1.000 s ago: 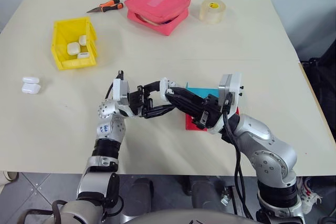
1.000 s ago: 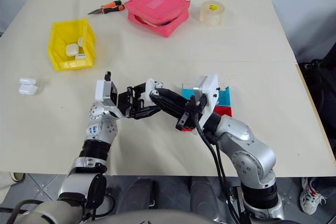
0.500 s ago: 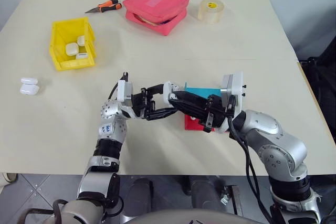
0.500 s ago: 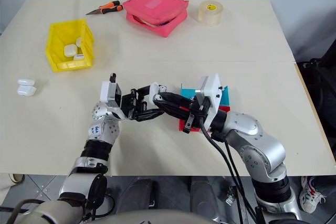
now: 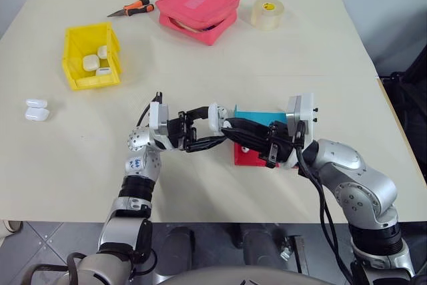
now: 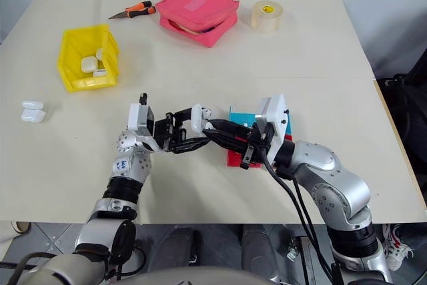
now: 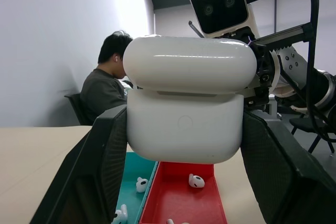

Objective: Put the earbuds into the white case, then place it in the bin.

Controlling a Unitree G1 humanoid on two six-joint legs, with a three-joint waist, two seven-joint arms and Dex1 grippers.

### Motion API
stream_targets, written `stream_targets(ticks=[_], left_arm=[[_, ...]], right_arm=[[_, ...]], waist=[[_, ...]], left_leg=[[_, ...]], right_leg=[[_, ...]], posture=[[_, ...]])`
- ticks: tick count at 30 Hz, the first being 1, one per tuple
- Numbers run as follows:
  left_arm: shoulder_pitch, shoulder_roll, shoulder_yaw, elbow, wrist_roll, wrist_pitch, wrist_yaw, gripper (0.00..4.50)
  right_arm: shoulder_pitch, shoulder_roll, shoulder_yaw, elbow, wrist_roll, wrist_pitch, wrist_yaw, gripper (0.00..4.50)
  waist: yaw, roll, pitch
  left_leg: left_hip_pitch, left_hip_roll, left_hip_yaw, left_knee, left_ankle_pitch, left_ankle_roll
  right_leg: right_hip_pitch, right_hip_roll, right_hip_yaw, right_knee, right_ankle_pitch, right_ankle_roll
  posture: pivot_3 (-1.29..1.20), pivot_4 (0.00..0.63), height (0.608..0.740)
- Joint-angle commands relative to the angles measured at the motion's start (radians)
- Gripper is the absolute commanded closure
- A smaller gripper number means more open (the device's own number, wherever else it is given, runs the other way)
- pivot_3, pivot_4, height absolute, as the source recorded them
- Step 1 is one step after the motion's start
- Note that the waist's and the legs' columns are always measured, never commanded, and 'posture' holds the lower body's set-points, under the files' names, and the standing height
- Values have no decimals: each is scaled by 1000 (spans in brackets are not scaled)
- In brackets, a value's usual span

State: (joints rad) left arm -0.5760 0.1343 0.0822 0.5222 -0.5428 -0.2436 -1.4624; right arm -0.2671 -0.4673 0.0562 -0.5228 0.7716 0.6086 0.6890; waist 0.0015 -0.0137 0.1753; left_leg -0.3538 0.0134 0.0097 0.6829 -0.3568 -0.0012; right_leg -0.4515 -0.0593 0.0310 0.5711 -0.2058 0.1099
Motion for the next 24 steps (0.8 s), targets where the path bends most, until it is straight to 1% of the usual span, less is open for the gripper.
stream_targets(ticks=[1, 7, 15, 24], left_arm=[[-38, -7, 44, -45, -60, -21, -3, 1701], [-39, -11, 42, -39, -52, -28, -26, 1701], [-36, -11, 30, -37, -34, -41, -74, 1701], [-34, -16, 29, -35, -33, -52, -69, 1701]], right_arm=[[7, -10, 19, 63, -38, 24, -3, 4022], [-38, -13, 42, 70, -36, 40, -2, 4022], [-109, -28, 84, 80, -46, 112, -5, 4022], [-167, -64, 111, 80, -67, 185, -17, 4022]], waist=[[0, 0, 0], [1, 0, 0], [1, 0, 0], [0, 0, 0]], left_leg=[[0, 0, 0, 0, 0, 0], [0, 0, 0, 0, 0, 0], [0, 0, 0, 0, 0, 0], [0, 0, 0, 0, 0, 0]], right_leg=[[0, 0, 0, 0, 0, 0], [0, 0, 0, 0, 0, 0], [0, 0, 0, 0, 0, 0], [0, 0, 0, 0, 0, 0]], posture=[[0, 150, 740], [0, 150, 740], [0, 150, 740], [0, 150, 740]])
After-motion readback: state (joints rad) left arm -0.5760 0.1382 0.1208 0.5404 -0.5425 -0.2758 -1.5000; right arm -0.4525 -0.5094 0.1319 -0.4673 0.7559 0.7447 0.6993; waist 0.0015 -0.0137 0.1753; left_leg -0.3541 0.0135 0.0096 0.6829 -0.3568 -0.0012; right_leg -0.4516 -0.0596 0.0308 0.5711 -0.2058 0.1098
